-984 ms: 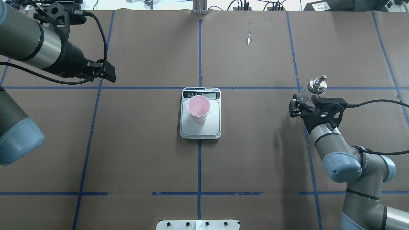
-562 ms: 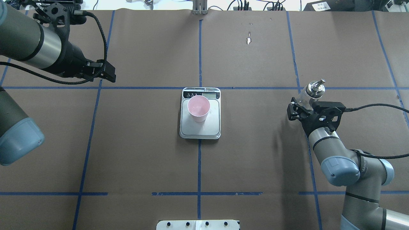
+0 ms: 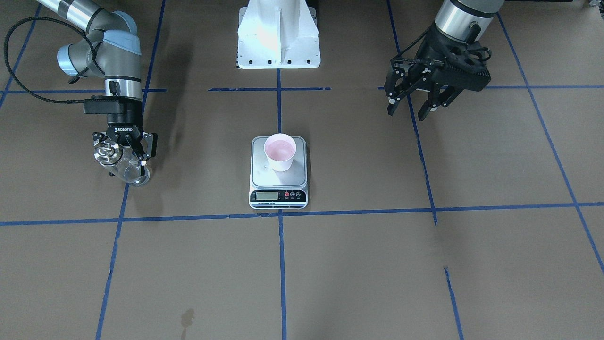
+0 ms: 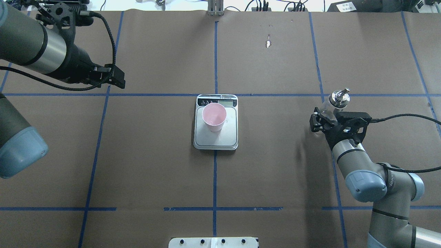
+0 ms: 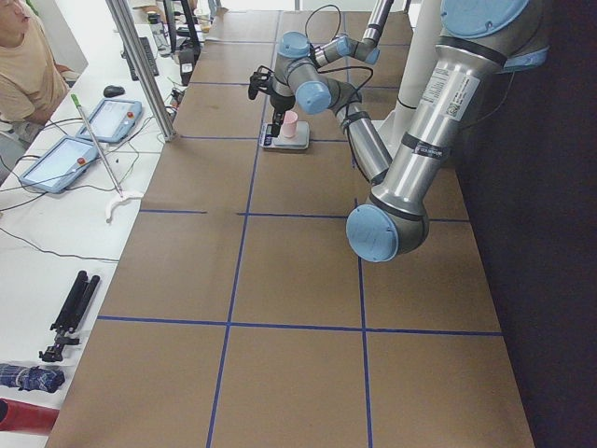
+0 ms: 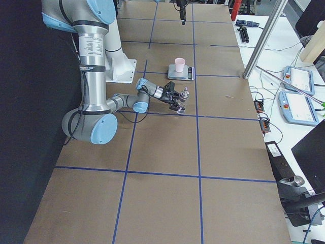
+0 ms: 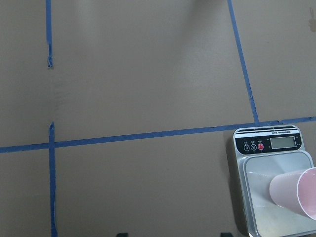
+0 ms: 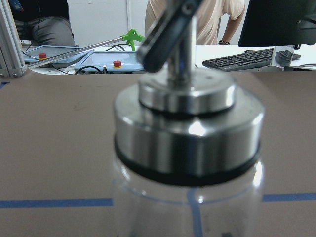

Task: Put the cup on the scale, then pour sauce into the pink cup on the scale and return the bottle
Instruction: 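Lower the bottle to its spot on the table with the right gripper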

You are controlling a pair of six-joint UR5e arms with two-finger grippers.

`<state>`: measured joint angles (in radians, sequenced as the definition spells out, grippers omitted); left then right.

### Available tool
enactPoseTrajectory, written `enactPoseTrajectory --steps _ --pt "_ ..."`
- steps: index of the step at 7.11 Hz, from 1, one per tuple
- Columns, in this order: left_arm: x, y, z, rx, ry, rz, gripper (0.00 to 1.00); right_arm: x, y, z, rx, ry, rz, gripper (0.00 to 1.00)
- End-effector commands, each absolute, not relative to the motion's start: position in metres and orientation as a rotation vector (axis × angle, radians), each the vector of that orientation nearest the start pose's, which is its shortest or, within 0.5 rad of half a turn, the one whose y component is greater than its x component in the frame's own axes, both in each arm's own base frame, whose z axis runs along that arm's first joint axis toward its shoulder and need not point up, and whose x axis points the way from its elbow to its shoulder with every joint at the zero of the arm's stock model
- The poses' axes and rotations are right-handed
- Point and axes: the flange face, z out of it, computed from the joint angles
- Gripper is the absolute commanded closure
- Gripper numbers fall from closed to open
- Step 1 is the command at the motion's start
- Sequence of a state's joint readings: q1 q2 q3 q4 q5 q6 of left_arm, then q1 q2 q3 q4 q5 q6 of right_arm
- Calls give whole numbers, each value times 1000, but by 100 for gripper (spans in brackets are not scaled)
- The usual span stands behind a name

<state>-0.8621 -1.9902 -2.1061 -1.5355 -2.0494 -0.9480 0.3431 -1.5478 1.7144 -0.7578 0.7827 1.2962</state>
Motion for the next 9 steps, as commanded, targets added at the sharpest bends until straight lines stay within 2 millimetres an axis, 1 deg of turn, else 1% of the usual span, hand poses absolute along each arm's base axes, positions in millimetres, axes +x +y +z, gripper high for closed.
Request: enactPoseTrajectory --steps 1,3,5,6,7,8,9 --pt "278 -458 203 283 964 2 30 -413 -362 481 972 -662 442 1" --pt "276 -457 203 277 958 -1 30 -415 -356 482 969 -666 431 0" --pt "276 -457 203 277 958 -1 30 -422 -343 479 962 -687 410 0" --pt "276 -457 203 277 958 -1 30 -425 -330 482 986 -676 399 0" --pt "276 -457 203 277 958 -1 30 -423 -316 483 994 -677 384 0" --pt "277 -457 204 274 956 0 30 -405 -300 487 984 -679 356 0" --pt "278 -457 205 273 955 -1 30 -395 -284 488 973 -685 327 0"
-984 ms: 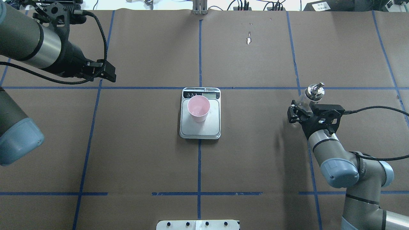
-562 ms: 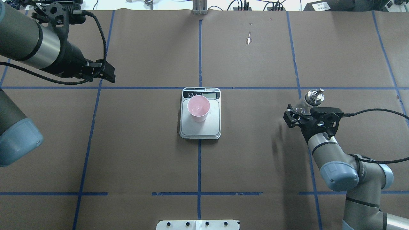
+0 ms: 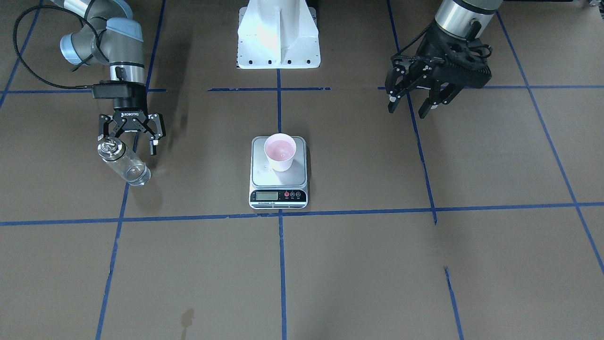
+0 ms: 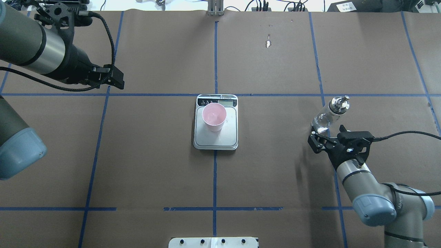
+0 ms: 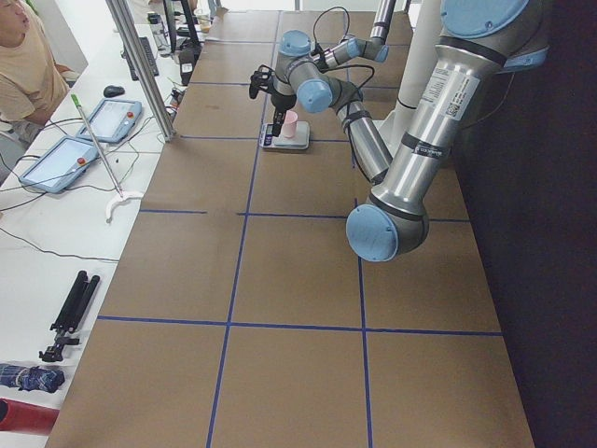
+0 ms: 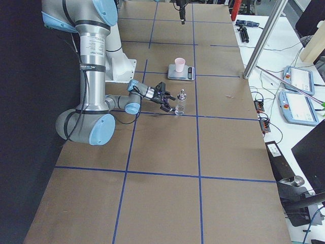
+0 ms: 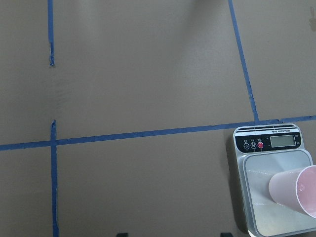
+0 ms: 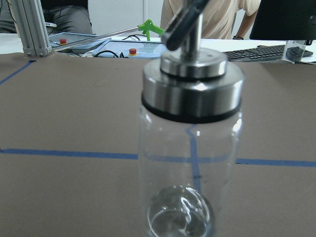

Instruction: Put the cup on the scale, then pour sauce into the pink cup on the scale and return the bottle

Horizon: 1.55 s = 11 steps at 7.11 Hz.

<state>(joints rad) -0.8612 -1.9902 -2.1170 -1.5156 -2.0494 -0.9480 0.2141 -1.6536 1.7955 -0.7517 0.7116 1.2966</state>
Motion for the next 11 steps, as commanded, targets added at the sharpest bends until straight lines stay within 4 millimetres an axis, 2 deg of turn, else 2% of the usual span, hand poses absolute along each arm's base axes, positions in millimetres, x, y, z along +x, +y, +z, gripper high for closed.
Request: enactPoseTrajectory --steps 1,3,4,5,6,7,8,9,10,11 --pt "278 -457 205 273 955 -1 30 -390 -279 498 961 -671 305 0" --pt "278 -458 206 270 952 -1 30 -355 -265 518 860 -656 219 0" --pt "279 -458 208 269 949 1 30 -350 -263 525 821 -656 193 0" --pt "279 -460 213 267 939 8 31 -343 -272 531 767 -648 149 0" --pt "280 -461 215 266 937 9 31 -311 -283 547 735 -627 82 0" --pt "280 -462 215 267 936 6 31 -270 -284 570 731 -658 14 0" --pt "259 -473 218 302 921 10 31 -230 -307 597 688 -663 -19 0" --pt "239 -481 233 338 884 55 31 -190 -330 616 632 -682 -57 0" --pt "214 -488 257 359 837 84 31 -138 -358 622 596 -703 -105 0" --pt "186 -492 291 376 774 136 31 -90 -401 621 540 -725 -122 0"
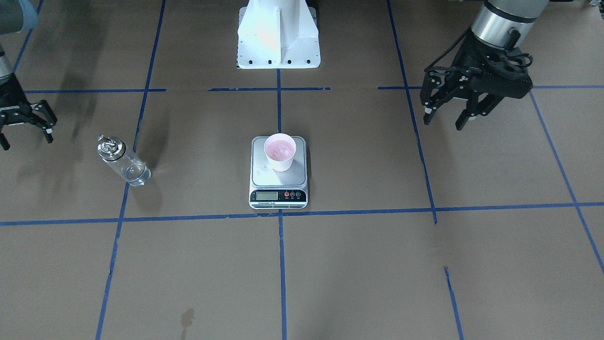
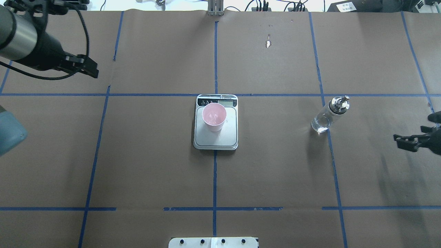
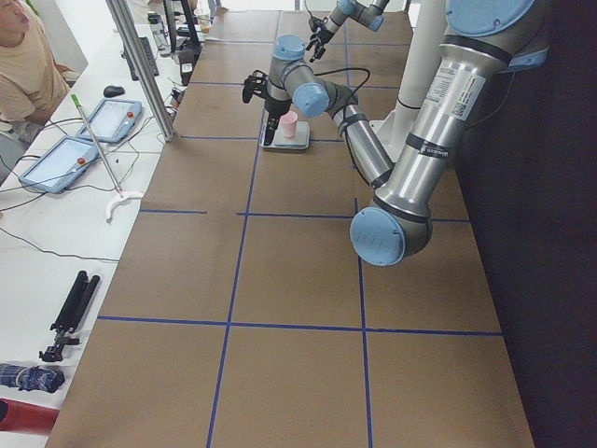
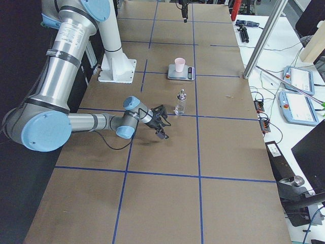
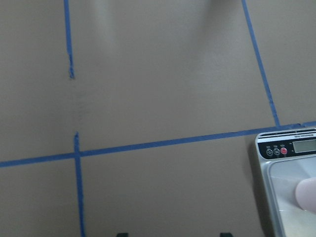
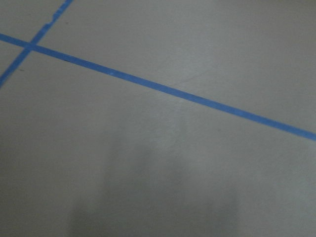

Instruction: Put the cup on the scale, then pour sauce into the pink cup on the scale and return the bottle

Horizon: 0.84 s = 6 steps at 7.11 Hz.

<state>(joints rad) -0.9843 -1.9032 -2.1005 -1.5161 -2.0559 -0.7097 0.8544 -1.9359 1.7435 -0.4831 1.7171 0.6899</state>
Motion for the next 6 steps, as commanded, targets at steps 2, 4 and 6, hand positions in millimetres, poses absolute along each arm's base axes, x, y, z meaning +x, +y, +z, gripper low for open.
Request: enactPoseTrajectory --steps 2,4,6 --pt "88 -525 359 405 643 183 31 -10 -474 597 455 -679 -226 0" --pt "-3 -569 459 312 719 248 31 45 -525 565 290 -686 -256 0" --pt "-57 -589 545 193 760 160 32 75 -527 566 146 -700 -283 0"
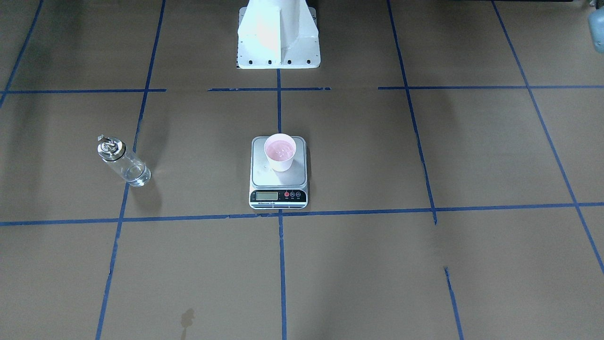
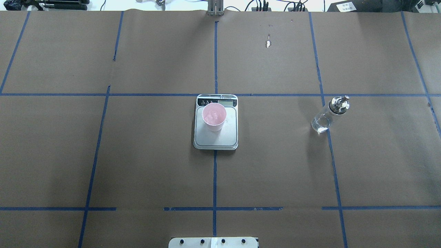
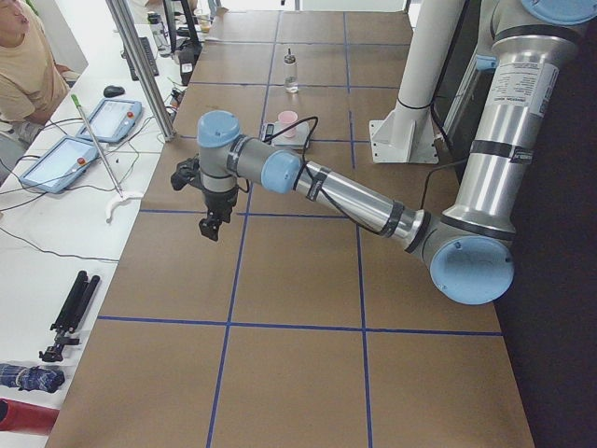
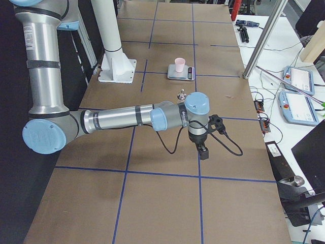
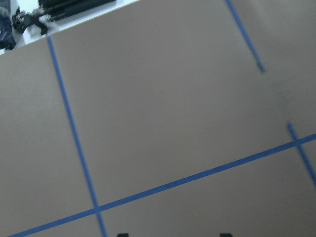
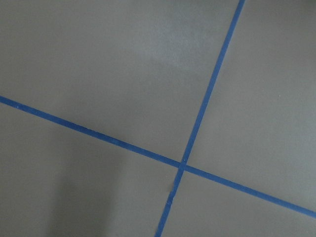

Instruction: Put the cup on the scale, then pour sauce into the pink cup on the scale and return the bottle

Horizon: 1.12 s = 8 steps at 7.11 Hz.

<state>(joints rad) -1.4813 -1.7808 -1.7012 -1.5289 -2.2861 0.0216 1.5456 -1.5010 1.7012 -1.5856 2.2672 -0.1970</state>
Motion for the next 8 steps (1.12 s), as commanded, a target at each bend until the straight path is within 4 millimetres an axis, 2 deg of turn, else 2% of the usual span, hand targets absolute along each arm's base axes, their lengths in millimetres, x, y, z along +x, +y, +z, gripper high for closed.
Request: enactPoseTrajectory --steps 1,2,3,4,7,8 --pt "-61 -570 573 160 804 162 16 70 -513 585 112 -778 -264 0" --pt "-59 -550 579 152 804 161 0 64 -497 613 57 -875 -222 0" --pt "-59 -523 604 131 804 156 0 61 -487 619 50 -917 -205 0" --pt "-59 -513 608 146 803 162 0 62 -488 617 54 -899 -213 0" --pt "-58 -519 604 141 800 156 0 62 -487 617 53 -899 -210 0" --pt "-60 -513 609 136 800 155 0 61 -488 617 70 -897 -232 0"
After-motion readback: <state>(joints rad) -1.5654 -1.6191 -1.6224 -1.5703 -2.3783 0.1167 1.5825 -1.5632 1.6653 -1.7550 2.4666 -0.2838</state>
